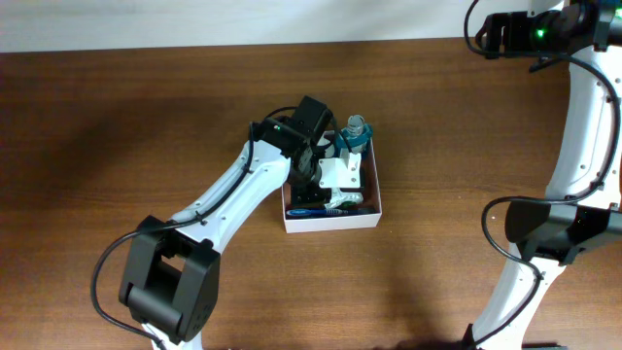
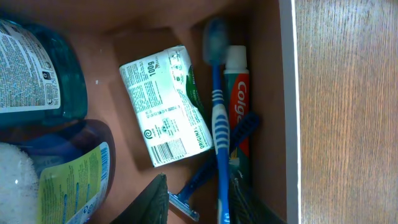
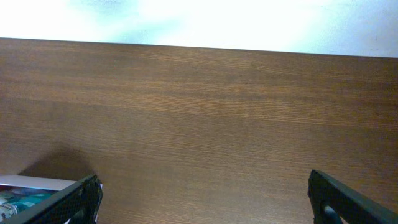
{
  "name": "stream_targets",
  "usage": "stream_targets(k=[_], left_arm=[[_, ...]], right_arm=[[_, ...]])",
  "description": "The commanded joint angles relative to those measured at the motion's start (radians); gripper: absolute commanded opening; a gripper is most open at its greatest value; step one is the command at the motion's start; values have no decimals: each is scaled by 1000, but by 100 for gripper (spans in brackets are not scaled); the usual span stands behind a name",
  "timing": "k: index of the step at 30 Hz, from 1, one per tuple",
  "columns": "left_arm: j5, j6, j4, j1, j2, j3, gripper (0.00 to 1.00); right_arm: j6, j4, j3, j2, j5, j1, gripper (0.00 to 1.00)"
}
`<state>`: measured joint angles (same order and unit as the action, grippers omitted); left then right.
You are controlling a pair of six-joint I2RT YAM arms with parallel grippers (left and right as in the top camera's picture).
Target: Pack container
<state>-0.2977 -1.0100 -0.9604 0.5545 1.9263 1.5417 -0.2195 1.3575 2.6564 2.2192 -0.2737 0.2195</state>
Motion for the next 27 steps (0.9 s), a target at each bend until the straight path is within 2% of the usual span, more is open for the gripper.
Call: stream_targets(k=[1,7,11,15,20,23,27], left_arm=[[-1,39,-4,6,6,22,33],[-2,165,-68,6,-46,172,32],[0,176,-133,6,-97,299,32],[34,216,-136,-16,-143,367,33],[139,431,-108,-107,-179,393,33],[204,627,-93,-207,-186,393,33],[198,785,-96,-345,-186,393,33]], right_arm=[[0,-3,5,-3,1,3,98],[0,-3,5,-2,1,3,98],[0,-3,5,-2,1,3,99],[0,-3,5,-3,1,3,99],[0,-3,5,-2,1,3,99],[0,-3,5,-3,1,3,99],[0,-3,5,-2,1,3,99]])
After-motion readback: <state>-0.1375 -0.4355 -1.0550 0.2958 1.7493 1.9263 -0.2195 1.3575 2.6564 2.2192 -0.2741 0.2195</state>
